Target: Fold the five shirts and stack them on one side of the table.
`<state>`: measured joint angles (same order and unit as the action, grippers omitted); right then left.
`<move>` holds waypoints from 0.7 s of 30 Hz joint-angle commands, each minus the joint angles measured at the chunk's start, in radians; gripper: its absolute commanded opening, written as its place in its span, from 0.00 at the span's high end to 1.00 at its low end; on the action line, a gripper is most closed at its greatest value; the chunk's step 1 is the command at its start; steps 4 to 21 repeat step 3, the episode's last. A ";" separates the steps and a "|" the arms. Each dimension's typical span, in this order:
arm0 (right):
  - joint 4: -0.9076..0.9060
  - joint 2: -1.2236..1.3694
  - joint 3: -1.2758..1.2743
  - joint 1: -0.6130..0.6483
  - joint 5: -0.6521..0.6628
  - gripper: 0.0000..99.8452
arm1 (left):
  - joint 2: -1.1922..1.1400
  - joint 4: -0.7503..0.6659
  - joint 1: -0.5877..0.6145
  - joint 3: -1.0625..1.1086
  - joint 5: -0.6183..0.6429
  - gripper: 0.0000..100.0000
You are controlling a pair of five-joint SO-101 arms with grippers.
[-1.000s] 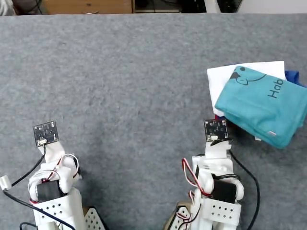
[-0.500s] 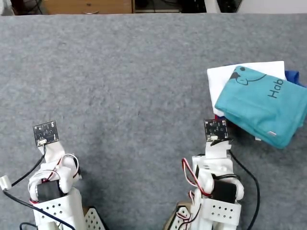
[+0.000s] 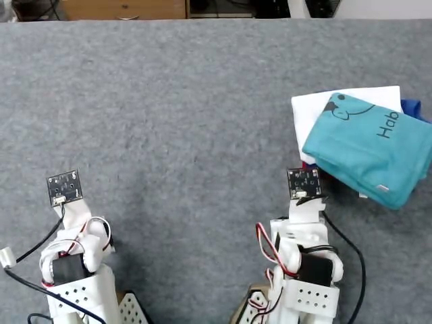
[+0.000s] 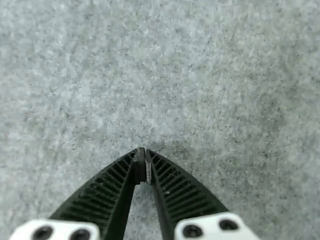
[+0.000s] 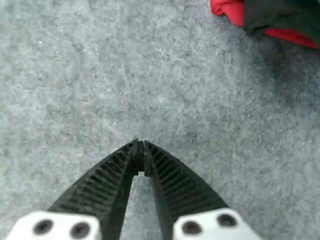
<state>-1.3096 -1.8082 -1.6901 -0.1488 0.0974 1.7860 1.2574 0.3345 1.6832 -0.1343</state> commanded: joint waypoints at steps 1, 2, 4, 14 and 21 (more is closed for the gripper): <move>-0.006 -0.088 0.001 0.002 -0.009 0.99 | 0.016 0.003 0.008 0.009 -0.002 0.98; -0.006 -0.088 0.001 0.002 -0.009 0.99 | 0.016 0.003 0.008 0.009 -0.002 0.98; -0.006 -0.088 0.001 0.002 -0.009 0.99 | 0.016 0.003 0.008 0.009 -0.002 0.98; -0.006 -0.088 0.001 0.002 -0.009 0.99 | 0.016 0.003 0.008 0.009 -0.002 0.98; -0.006 -0.088 0.001 0.002 -0.009 0.99 | 0.016 0.003 0.008 0.009 -0.002 0.98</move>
